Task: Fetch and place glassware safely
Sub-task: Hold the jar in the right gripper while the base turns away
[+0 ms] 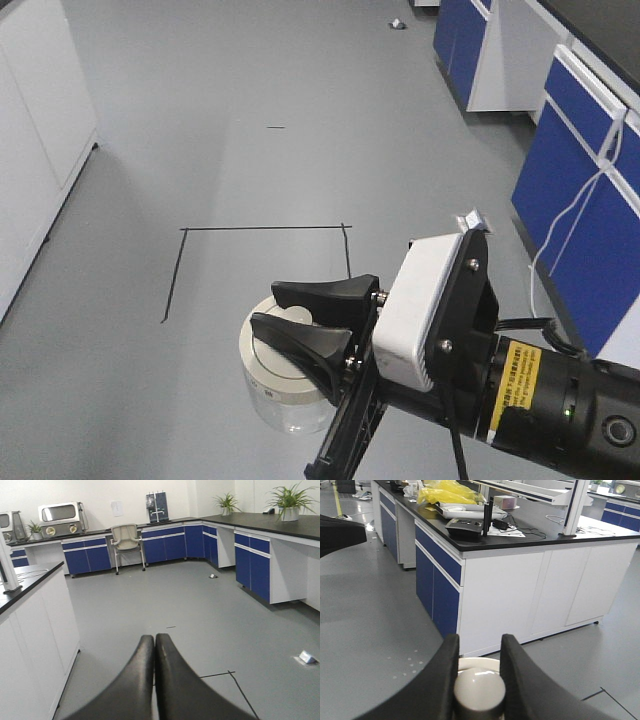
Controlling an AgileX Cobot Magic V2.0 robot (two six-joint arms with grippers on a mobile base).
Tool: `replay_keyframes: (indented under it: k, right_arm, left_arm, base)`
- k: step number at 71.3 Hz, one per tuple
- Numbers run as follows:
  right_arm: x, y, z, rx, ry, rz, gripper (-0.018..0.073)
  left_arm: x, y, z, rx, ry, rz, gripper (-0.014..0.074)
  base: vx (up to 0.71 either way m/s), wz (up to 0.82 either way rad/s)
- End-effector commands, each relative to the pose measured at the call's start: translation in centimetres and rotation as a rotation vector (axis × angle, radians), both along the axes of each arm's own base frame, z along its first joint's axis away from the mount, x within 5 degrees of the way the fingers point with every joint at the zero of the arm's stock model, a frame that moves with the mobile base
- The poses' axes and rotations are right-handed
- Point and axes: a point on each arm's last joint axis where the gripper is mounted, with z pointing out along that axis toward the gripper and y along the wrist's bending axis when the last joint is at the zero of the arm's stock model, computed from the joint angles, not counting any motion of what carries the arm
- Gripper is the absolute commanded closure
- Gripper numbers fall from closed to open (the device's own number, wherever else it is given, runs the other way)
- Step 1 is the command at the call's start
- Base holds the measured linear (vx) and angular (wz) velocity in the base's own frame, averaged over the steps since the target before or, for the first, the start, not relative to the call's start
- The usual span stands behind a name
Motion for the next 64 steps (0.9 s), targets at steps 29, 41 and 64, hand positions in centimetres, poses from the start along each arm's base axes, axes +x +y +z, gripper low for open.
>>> replay_keyframes:
  k: [29,41,64]
  right_arm:
    - [-0.4,0.08,2.31,0.117,-0.057,0.038,0.0559]
    - [-0.4,0.08,2.31,0.117,-0.057,0.038,0.0559]
    - [-0.4,0.08,2.31,0.117,-0.057,0.038,0.0559]
  left_arm:
    - [-0.16,-0.05,1.35,-0.014,-0.083,-0.007,0.0603]
    - [-0.16,-0.05,1.35,-0.014,-0.083,-0.007,0.0603]
    - [-0.16,-0.05,1.35,-0.014,-0.083,-0.007,0.0603]
  base:
    - [0.1,0.18]
    - [0.17,0.16]
    - [0.26,0.1]
